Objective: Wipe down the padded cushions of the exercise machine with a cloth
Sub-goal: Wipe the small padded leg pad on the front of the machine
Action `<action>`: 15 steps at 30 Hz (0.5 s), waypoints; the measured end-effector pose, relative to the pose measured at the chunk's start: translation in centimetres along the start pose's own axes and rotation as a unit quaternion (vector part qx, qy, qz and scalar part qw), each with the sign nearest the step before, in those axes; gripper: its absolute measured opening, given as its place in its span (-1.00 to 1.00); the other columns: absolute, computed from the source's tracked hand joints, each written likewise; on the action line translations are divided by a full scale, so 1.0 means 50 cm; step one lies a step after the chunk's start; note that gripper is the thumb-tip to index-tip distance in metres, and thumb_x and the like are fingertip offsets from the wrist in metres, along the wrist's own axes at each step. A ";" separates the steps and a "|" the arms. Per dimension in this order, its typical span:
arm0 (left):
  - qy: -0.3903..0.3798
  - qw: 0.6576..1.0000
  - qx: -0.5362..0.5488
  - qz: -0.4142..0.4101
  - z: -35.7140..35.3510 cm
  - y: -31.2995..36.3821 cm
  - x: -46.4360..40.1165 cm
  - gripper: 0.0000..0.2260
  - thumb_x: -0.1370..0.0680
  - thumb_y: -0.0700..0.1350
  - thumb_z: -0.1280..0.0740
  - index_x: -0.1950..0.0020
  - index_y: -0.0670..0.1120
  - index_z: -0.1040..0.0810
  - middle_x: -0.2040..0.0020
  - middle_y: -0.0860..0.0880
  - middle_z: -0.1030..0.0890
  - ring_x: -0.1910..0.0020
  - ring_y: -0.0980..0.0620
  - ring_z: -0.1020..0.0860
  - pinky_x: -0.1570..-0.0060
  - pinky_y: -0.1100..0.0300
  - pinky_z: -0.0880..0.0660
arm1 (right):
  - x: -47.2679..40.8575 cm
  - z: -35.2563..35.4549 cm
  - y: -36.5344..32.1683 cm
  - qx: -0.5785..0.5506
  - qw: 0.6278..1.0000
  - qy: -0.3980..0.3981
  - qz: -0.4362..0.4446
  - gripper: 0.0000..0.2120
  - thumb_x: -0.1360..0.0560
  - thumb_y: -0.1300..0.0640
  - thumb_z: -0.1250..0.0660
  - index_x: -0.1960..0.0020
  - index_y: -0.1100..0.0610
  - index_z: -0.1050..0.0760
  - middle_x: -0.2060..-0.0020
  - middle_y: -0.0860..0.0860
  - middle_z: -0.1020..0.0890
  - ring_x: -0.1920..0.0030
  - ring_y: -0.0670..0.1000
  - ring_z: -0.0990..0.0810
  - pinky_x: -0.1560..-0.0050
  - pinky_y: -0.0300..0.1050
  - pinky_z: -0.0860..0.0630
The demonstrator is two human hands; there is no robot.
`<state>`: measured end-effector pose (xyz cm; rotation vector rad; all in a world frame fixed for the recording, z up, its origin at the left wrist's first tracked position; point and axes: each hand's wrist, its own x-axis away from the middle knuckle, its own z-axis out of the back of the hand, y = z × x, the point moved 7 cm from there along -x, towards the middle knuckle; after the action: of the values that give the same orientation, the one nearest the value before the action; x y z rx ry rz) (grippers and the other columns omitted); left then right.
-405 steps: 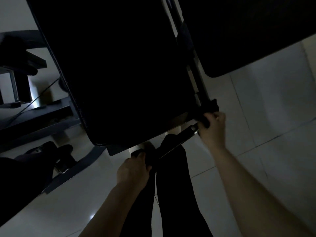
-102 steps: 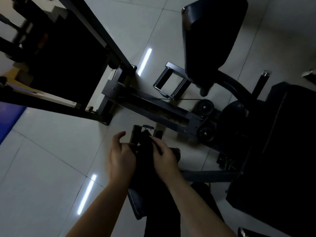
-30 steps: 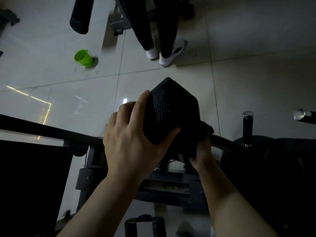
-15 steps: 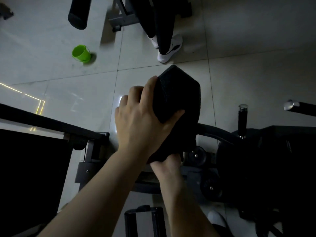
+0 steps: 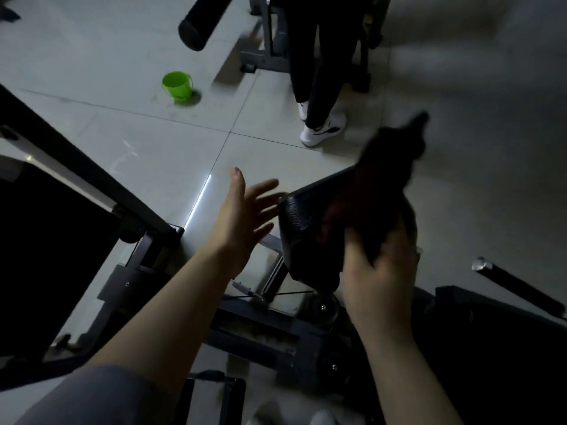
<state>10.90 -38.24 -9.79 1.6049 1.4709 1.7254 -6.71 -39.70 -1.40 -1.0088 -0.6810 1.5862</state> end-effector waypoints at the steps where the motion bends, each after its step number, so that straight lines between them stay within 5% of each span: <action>1: -0.014 1.000 0.008 0.008 0.002 -0.008 -0.002 -0.34 -0.55 0.31 0.21 -0.29 0.01 -0.49 -0.21 -0.03 -0.59 -0.25 0.04 -0.48 -0.39 0.00 -0.23 | -0.012 -0.027 -0.015 0.087 0.992 -0.043 0.078 -0.65 -0.46 0.22 -0.26 -0.24 0.22 -0.51 -0.31 0.19 -0.43 -0.33 0.09 -0.41 -0.34 -0.27 -0.36; 3: -0.024 0.999 0.036 0.013 0.007 -0.015 -0.003 -0.33 -0.54 0.32 0.20 -0.28 -0.02 -0.51 -0.18 -0.06 -0.61 -0.23 0.02 -0.51 -0.31 0.04 -0.31 | -0.010 -0.098 -0.015 0.216 0.946 -0.125 0.206 -0.66 -0.48 0.17 -0.19 -0.19 0.25 -0.54 -0.31 0.24 -0.45 -0.34 0.21 -0.42 -0.34 0.10 -0.39; 6: -0.042 0.997 0.066 0.016 0.017 -0.022 -0.015 -0.35 -0.56 0.31 0.16 -0.22 -0.04 -0.54 -0.20 -0.09 -0.61 -0.23 -0.02 -0.53 -0.28 0.05 -0.37 | 0.017 -0.166 -0.014 0.285 0.859 -0.171 0.389 -0.70 -0.49 0.17 -0.17 -0.11 0.23 -0.60 -0.16 0.20 -0.60 -0.24 0.22 -0.53 -0.29 0.18 -0.39; 9: -0.066 0.998 0.011 -0.005 0.026 -0.023 -0.029 -0.44 -0.56 0.29 0.07 -0.22 -0.03 -0.53 -0.14 -0.08 -0.63 -0.18 -0.02 -0.56 -0.28 0.03 -0.39 | 0.092 -0.229 0.026 0.380 0.683 -0.251 0.572 -0.75 -0.47 0.19 -0.24 -0.01 0.20 -0.65 0.00 0.12 -0.67 -0.12 0.17 -0.60 -0.30 0.10 -0.35; 11: -0.076 0.994 -0.075 -0.025 0.028 -0.012 -0.033 -0.51 -0.58 0.26 0.06 -0.20 0.04 -0.51 -0.07 0.01 -0.63 -0.17 0.04 -0.56 -0.29 0.07 -0.35 | 0.119 -0.268 0.081 0.539 0.554 -0.328 0.543 -0.74 -0.37 0.08 -0.31 0.06 0.16 -0.69 0.09 0.07 -0.70 -0.02 0.05 -0.64 -0.21 -0.01 -0.29; 14: -0.093 0.983 -0.147 -0.053 0.010 0.010 -0.033 -0.55 -0.61 0.19 0.06 -0.22 0.02 -0.51 -0.09 0.06 -0.59 -0.13 0.15 -0.54 -0.13 0.26 -0.34 | 0.111 -0.310 0.101 0.615 0.579 -0.413 0.341 -0.54 0.00 -0.18 -0.57 0.37 0.20 -0.68 0.37 0.12 -0.68 0.22 -0.21 -0.64 0.03 -0.19 -0.32; 15: -0.093 0.981 -0.156 -0.065 0.007 0.013 -0.035 -0.56 -0.61 0.17 0.04 -0.21 0.02 -0.52 -0.12 0.06 -0.59 -0.13 0.16 -0.54 -0.06 0.30 -0.35 | 0.132 -0.322 0.135 0.613 0.543 -0.483 0.309 -0.46 -0.13 -0.19 -0.53 0.21 0.30 -0.68 0.24 0.20 -0.70 0.09 -0.18 -0.65 -0.06 -0.16 -0.36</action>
<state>11.93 -39.75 -10.20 1.4277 1.1271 1.5931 3.79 -36.24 -16.43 0.9319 0.3439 2.5317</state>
